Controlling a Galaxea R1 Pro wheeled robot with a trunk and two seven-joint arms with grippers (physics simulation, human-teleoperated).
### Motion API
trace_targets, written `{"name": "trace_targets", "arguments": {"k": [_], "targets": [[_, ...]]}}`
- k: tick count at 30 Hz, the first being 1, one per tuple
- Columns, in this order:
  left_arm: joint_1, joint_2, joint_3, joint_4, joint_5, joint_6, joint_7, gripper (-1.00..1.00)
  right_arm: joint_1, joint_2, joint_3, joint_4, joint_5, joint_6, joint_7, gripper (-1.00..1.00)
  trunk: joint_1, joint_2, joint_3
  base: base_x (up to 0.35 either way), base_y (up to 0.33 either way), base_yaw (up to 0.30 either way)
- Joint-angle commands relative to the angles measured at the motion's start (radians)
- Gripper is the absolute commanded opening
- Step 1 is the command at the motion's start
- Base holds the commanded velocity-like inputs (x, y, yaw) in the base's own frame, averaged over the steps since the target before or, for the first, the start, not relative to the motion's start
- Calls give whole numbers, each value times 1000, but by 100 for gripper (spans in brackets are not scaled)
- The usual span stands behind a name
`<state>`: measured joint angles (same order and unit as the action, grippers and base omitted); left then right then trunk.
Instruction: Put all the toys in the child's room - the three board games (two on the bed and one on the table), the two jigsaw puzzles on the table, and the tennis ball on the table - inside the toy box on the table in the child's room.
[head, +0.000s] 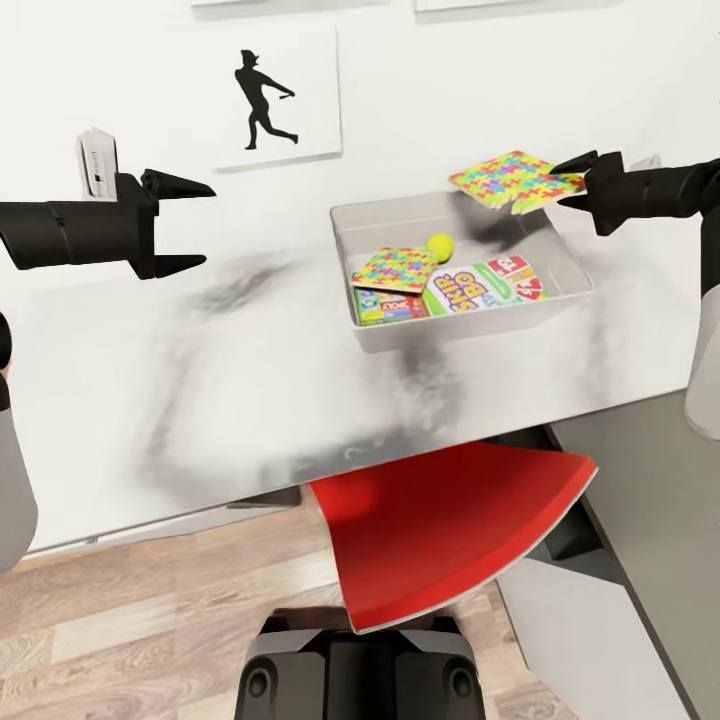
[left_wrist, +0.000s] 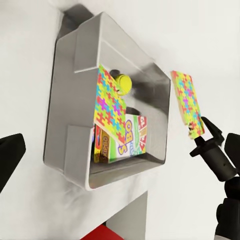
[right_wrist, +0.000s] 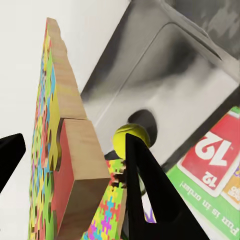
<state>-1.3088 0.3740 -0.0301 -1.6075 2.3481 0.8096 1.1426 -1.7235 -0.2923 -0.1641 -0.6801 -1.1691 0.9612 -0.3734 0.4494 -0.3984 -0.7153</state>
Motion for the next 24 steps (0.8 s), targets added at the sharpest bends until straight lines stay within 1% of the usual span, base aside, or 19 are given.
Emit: {"name": "trace_targets", "arguments": {"k": [1, 11, 19, 24], "targets": [[-1, 0, -1, 0, 8, 2, 9, 100, -1, 0, -2, -1, -10, 2, -12, -100, 1, -2, -1, 26, -64, 0], [-1, -6, -2, 0, 8, 0, 8, 100, -1, -1, -4, -5, -11, 3, -12, -100, 1, -2, -1, 10, -143, 0], [-1, -7, -3, 0, 8, -1, 8, 100, -1, -2, -3, -5, -11, 3, -11, -100, 1, -2, -1, 2, -36, 2], [-1, -12, -3, 0, 8, -1, 8, 100, -1, -1, -5, -5, -11, 4, -12, -100, 1, -2, -1, 0, -10, 95]]}}
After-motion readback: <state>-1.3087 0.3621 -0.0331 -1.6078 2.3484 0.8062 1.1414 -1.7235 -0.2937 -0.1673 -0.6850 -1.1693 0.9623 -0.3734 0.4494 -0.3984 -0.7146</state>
